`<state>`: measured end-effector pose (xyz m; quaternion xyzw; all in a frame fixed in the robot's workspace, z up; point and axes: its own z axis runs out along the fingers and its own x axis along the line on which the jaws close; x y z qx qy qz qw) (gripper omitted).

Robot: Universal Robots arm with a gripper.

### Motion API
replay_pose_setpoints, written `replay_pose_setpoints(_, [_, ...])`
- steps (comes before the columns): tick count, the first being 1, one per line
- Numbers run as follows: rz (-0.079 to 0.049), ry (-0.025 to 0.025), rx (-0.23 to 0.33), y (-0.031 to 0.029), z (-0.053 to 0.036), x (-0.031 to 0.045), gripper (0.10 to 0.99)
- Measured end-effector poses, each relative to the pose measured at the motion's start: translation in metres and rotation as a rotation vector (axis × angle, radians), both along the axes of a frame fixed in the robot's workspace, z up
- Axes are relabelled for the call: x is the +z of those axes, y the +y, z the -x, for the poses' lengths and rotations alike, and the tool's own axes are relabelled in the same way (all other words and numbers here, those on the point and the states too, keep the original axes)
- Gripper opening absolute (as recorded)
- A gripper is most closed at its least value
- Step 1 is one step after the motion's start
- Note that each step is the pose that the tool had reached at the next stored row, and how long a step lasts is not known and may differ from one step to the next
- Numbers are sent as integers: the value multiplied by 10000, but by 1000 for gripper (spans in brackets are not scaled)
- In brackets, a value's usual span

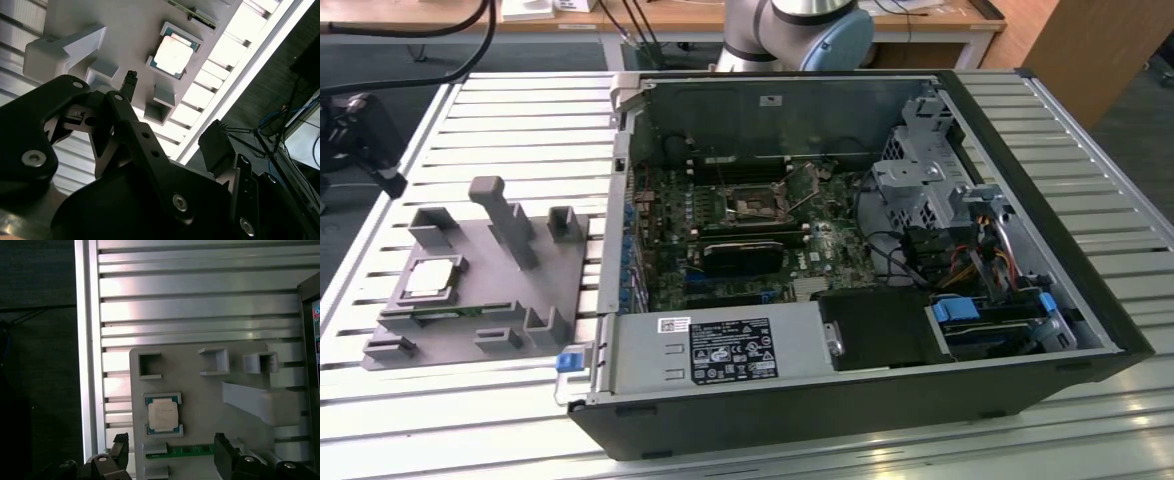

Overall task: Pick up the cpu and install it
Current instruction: 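Pick up the cpu and move it towards the insertion slot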

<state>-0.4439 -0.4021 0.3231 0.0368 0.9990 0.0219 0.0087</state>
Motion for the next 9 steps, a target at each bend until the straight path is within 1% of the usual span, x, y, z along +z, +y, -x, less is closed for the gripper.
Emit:
replay_pose_setpoints(2, [1,2,2,-2,0,-21,776])
replay_pose_setpoints(5, [1,1,35,-13,-1,-75,776])
replay_pose_setpoints(9, [2,7,386,-23,-1,-140,776])
